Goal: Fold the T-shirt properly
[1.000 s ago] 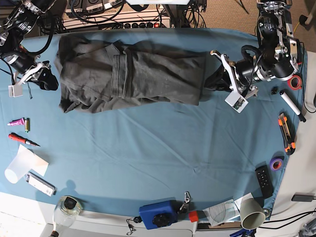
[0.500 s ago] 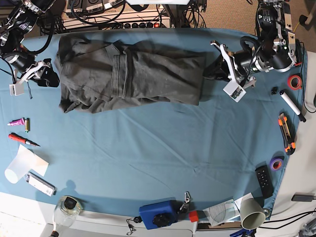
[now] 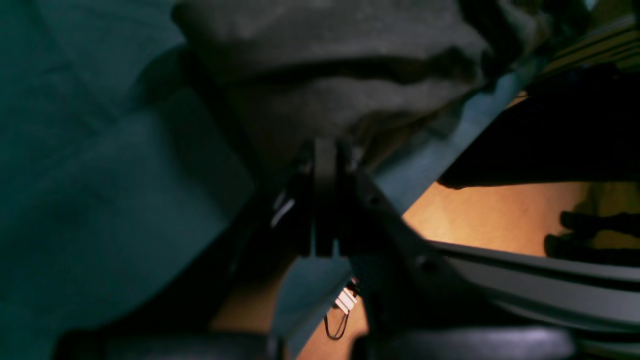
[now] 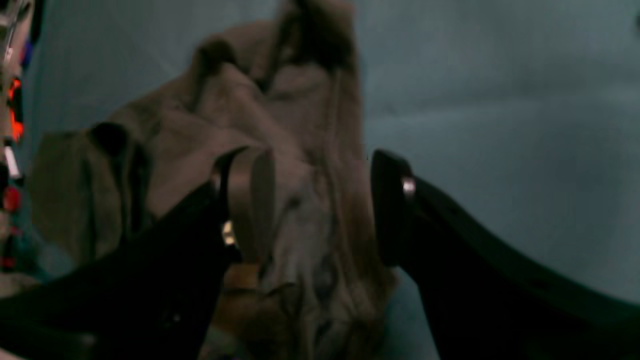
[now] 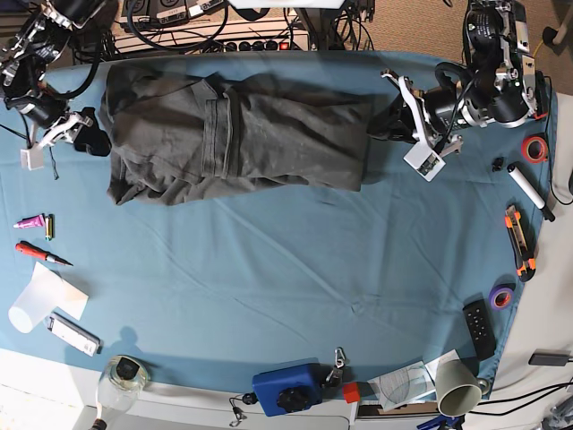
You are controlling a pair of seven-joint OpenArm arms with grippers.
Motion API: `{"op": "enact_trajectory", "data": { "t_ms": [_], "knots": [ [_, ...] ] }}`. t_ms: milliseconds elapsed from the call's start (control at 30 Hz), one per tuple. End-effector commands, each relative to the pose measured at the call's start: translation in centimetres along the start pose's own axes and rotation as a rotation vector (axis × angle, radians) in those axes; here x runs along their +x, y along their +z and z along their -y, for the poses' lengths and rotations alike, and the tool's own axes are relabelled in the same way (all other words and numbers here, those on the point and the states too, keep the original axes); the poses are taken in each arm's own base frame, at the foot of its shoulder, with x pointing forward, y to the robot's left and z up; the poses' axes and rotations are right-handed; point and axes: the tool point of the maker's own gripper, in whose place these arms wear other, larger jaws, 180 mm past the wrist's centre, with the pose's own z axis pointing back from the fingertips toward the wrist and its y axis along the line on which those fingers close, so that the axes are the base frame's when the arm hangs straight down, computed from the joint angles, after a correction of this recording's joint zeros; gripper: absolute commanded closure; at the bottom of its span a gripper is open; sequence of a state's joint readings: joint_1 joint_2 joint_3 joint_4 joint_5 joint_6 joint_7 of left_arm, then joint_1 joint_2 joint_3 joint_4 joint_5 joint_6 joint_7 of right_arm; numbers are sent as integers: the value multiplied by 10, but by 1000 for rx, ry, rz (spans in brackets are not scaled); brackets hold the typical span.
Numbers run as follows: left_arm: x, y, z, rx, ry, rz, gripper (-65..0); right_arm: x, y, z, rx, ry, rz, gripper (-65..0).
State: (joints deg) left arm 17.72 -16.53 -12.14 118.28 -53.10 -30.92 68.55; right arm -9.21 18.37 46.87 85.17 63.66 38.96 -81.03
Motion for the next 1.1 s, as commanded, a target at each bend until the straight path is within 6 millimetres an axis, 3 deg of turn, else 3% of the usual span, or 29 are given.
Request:
{"op": "enact_trajectory", "data": {
  "t_ms": [0,100,267,667,867,1067],
  "knots": [
    [10,3,3,-12,-17,38,0,21,4,-4,34,8,69,-309],
    [10,3,4,-12,-18,39,0,30,-3,-8,109,-55,122,-309],
    [10,3,4,-12,-18,38,0,25,-8,-7,120,-74,108,-309],
    [11,3,3,-12,-19,42,0,-26,-5,4,65,-99,-35,-309],
    [12,3,3,-12,-19,43,0,-28,-5,5,57,-96,-45,-309],
    [12,3,4,-18,-17,46,0,-58,-27,-6,59,-41,-204,-309]
  ]
}}
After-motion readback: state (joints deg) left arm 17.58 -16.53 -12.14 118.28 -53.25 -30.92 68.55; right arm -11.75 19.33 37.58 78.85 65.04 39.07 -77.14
